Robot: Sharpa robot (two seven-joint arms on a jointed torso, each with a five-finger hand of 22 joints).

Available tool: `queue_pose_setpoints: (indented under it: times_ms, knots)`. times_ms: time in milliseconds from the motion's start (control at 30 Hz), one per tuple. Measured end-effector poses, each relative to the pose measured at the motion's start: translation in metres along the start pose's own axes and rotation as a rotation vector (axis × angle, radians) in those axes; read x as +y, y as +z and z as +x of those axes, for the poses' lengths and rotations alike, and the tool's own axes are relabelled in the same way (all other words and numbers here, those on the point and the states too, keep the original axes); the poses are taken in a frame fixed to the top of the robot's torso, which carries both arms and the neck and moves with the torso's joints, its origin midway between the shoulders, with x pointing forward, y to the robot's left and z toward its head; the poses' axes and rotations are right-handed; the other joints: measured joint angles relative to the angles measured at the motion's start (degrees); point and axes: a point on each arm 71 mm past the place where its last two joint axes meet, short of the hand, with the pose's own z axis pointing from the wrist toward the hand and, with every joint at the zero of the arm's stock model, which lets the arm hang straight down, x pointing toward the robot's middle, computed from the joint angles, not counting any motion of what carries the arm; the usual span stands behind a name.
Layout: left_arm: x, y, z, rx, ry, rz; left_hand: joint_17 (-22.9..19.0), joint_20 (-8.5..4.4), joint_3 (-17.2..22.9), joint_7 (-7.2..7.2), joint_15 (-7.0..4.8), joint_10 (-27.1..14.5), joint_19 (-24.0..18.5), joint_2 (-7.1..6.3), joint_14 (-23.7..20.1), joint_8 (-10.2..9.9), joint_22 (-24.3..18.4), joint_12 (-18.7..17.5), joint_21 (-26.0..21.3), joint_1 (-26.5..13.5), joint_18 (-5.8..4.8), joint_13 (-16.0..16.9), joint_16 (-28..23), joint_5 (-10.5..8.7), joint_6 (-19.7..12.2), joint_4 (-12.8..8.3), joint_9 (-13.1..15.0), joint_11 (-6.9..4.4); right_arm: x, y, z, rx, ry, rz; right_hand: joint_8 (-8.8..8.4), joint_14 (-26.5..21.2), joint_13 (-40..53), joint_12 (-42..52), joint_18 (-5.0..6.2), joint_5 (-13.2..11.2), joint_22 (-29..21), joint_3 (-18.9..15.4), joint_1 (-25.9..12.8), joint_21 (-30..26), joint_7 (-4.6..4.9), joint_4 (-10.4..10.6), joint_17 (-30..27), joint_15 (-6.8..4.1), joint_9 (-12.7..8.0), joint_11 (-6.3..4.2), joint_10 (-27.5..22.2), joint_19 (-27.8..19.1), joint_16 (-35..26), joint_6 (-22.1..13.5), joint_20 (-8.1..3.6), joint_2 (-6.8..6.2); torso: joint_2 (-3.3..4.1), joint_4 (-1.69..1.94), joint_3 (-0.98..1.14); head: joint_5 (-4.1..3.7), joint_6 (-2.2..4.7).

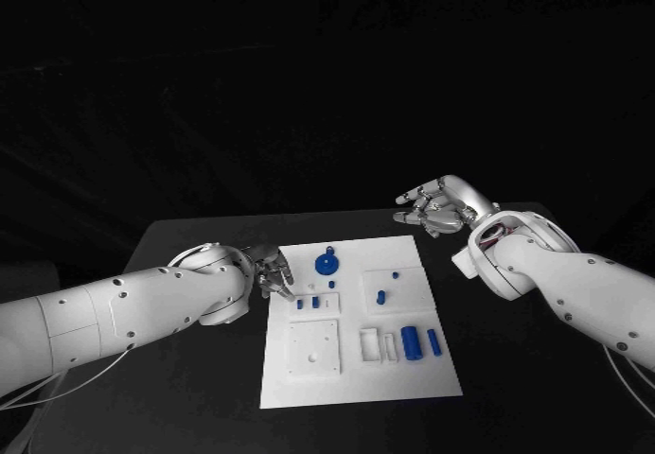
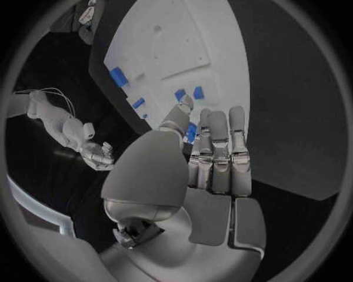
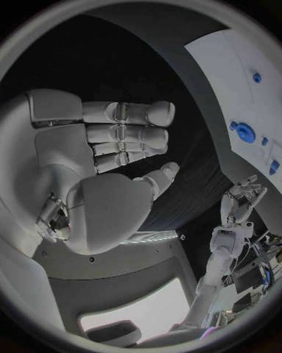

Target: Assemble the parts on the task board

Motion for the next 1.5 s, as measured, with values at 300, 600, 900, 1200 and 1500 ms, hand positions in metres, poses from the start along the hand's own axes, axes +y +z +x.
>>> queue_pose_setpoints:
  times_ms: [300,600,900,1200,1500]
  knots:
    - [-0.032,0.007,-0.01,-0.148,-0.019,0.247,-1.1,0.21,4.5,0.2,0.67,1.1,0.2,1.3,1.4,-11.2,1.2,-8.4,-0.2,1.3,0.9,-0.4,-3.1,-0.09,8.0,-4.5,-0.3,0.91,-0.001,0.001,0.001,-0.002,0.006,0.002,0.0,0.0,-5.6,-5.5,0.0,0.0,0.0,1.5,0.1,-1.9,-0.02,-0.2,-0.6,0.0,0.0,-0.16,1.6,0.0,-0.3,0.0,0.0,-0.15,0.09,-0.05,-0.02,-0.08,0.46]
    - [-0.057,0.027,-0.01,-0.206,0.037,0.38,-1.3,0.81,7.9,0.21,0.69,-2.1,1.3,1.74,5.3,-15.1,1.2,-8.7,2.9,0.0,2.67,-0.6,-4.4,-0.09,9.7,-7.0,-0.1,2.03,0.001,0.003,0.004,0.0,0.017,-0.005,-0.17,-0.2,-20.8,-23.7,0.85,-0.1,0.0,4.7,-0.4,-3.8,0.13,-0.6,-0.9,0.18,0.0,0.55,7.0,0.0,-0.9,0.8,0.0,-0.68,0.24,-0.09,0.03,-0.26,0.81]
    - [-0.068,0.044,0.0,-0.206,0.136,0.429,-0.8,0.81,8.4,0.21,0.88,-3.3,1.2,1.01,5.5,-15.1,1.2,-8.8,3.6,-1.6,2.66,-0.6,-4.4,-0.08,9.7,-7.4,-0.1,2.44,0.003,0.004,0.006,0.002,0.024,-0.011,-0.17,-0.2,-29.5,-34.2,0.47,-0.1,0.0,5.0,-0.4,-4.9,0.17,-0.7,-1.1,0.2,0.0,0.91,11.6,0.0,-1.0,1.3,0.0,-0.68,0.35,-0.14,0.09,-0.17,0.96]
    - [-0.07,0.052,0.013,-0.161,0.22,0.443,-0.1,1.22,8.6,0.41,1.09,-5.9,1.6,0.24,5.7,-15.1,1.2,-8.8,3.8,-2.5,2.65,-0.6,-3.9,0.19,9.1,-7.6,-0.2,3.21,0.006,0.004,0.006,0.004,0.028,-0.017,-0.17,0.0,-30.2,-34.9,1.2,-0.1,0.0,5.0,-0.4,-5.3,0.11,-0.7,-1.1,0.4,0.0,0.91,11.6,0.2,-1.0,1.3,0.22,-0.68,0.37,-0.14,0.09,-0.27,0.71]
    - [-0.066,0.059,0.023,-0.119,0.277,0.426,0.3,1.44,8.9,0.41,1.29,-6.0,1.8,0.01,5.9,-15.1,1.2,-8.8,4.7,-2.7,3.53,-0.6,-2.7,0.19,9.1,-7.7,-0.2,3.17,0.008,0.004,0.007,0.006,0.031,-0.023,-0.17,0.0,-30.9,-35.5,1.2,-0.1,0.0,5.0,-0.4,-5.6,0.28,-0.7,-1.0,0.4,0.0,1.22,11.9,0.2,-1.2,1.2,0.22,-0.68,0.3,-0.1,0.03,-0.29,0.44]
